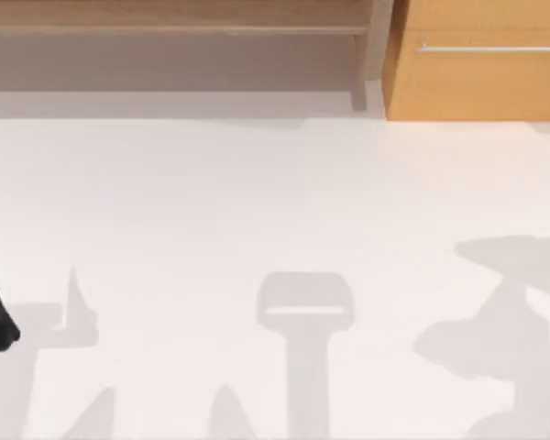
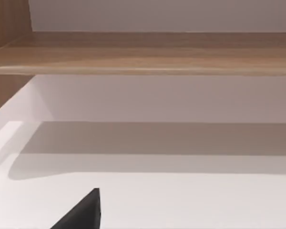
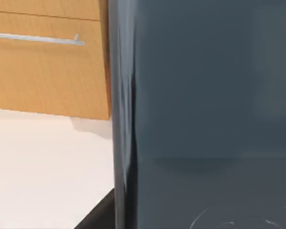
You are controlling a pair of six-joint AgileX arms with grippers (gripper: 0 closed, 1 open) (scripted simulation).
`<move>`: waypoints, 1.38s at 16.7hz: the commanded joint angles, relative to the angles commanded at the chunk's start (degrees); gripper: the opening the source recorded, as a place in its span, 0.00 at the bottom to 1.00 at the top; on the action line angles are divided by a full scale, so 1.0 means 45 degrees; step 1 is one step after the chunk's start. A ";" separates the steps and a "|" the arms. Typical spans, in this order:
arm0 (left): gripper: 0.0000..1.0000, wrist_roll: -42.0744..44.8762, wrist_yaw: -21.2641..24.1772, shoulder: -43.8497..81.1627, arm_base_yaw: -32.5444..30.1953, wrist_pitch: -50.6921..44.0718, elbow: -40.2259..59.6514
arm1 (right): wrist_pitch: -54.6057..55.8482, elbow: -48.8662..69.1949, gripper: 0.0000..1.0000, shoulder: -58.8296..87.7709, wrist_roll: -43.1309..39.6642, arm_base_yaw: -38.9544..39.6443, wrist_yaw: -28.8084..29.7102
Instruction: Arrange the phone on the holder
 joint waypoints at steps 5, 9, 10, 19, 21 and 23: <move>1.00 0.0000 0.0000 0.0000 0.0000 0.0000 0.0000 | 0.0408 -0.1908 0.00 -0.1110 -0.0754 -0.0924 -0.1283; 1.00 0.0000 0.0000 0.0000 0.0000 0.0000 0.0000 | 0.0425 -0.1955 0.00 -0.1163 -0.0777 -0.0950 -0.1325; 1.00 0.0000 0.0000 0.0000 0.0000 0.0000 0.0000 | 0.0404 -0.1932 0.00 -0.1108 -0.0743 -0.0893 -0.1307; 1.00 0.0000 0.0000 0.0000 0.0000 0.0000 0.0000 | 0.1901 -0.2081 0.00 -0.0404 -0.0116 0.0201 -0.0086; 1.00 0.0000 0.0000 0.0000 0.0000 0.0000 0.0000 | 0.2485 -0.2006 0.00 0.0152 0.0072 0.0491 0.0152; 1.00 0.0000 0.0000 0.0000 0.0000 0.0000 0.0000 | 0.3019 -0.1949 0.00 0.0673 0.0346 0.0649 0.0109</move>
